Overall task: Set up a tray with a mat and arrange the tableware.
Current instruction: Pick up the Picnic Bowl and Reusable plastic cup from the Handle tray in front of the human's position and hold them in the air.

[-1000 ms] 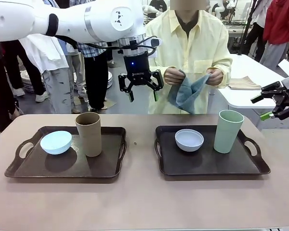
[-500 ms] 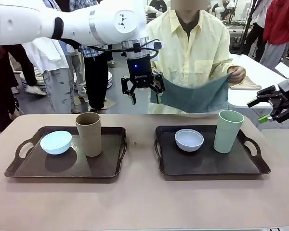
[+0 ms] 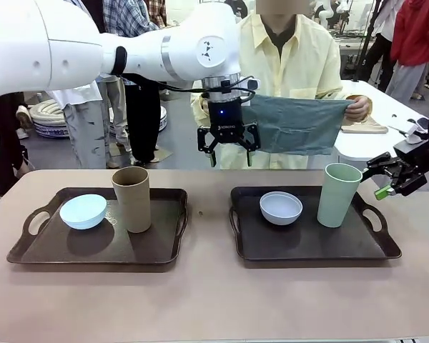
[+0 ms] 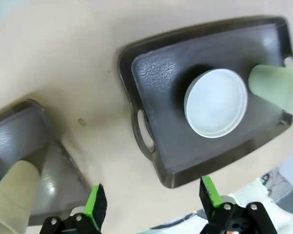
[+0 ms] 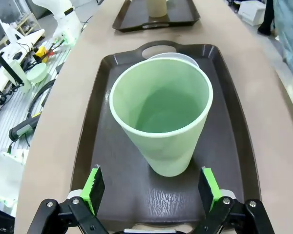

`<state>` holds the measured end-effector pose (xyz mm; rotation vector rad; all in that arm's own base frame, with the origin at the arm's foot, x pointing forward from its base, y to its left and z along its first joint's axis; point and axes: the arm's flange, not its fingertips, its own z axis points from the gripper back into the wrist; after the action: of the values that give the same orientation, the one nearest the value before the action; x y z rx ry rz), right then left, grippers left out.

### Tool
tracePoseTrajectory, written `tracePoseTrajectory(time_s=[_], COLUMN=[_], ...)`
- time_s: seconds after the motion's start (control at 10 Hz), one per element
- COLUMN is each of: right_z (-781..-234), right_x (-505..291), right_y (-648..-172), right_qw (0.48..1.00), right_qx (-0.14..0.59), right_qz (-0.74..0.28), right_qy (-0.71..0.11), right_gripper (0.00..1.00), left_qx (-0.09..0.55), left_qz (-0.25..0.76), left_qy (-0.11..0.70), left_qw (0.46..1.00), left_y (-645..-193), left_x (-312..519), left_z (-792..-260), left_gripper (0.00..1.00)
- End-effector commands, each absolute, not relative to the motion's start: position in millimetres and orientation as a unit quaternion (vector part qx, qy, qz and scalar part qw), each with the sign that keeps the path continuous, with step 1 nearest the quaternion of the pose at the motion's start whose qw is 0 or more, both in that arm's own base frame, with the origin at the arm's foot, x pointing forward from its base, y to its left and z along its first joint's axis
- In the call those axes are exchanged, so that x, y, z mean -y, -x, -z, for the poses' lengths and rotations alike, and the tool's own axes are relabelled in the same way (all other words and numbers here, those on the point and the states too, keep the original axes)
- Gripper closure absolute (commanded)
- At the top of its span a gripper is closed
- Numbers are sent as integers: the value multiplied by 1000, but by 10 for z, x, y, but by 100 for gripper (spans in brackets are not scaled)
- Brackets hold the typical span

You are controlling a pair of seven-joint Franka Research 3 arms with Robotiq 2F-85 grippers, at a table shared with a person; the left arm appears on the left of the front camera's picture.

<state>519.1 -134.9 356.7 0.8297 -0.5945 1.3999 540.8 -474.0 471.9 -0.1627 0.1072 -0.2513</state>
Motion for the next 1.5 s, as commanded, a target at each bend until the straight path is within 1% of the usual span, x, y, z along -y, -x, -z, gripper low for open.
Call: tracePoseTrajectory(time_s=[0.0,0.4,0.6,0.8,1.2,1.3,1.4], right_z=[-3533,-3351,-3236,-3143,-3121,-3103,-3079], right_x=[1281,1053,973,869,732,680,641], right_y=[-5268,-5268,-5304,-5289,-5280,-5288,-5309], right_qw=[646,642,651,648,640,638,637], right_qx=[265,289,277,273,286,288,291], right_qz=[-620,-623,-615,-613,-618,-619,-618], right_qy=[-357,-341,-348,-360,-356,-357,-357], right_gripper=[0,0,0,0,0,0,0], left_qx=[-61,-54,-41,-28,-26,-9,-5], left_qz=[127,127,140,148,154,150,147], left_qy=[63,46,40,28,21,15,17], left_qw=[988,989,988,988,988,989,989], left_y=[-5511,-5388,-5334,-5306,-5307,-5313,-5308], left_x=[4953,5186,5289,5360,5442,5461,5485], left_z=[-4709,-4560,-4503,-4440,-4249,-4154,-4076], left_gripper=[0,0,0,0,0,0,0])
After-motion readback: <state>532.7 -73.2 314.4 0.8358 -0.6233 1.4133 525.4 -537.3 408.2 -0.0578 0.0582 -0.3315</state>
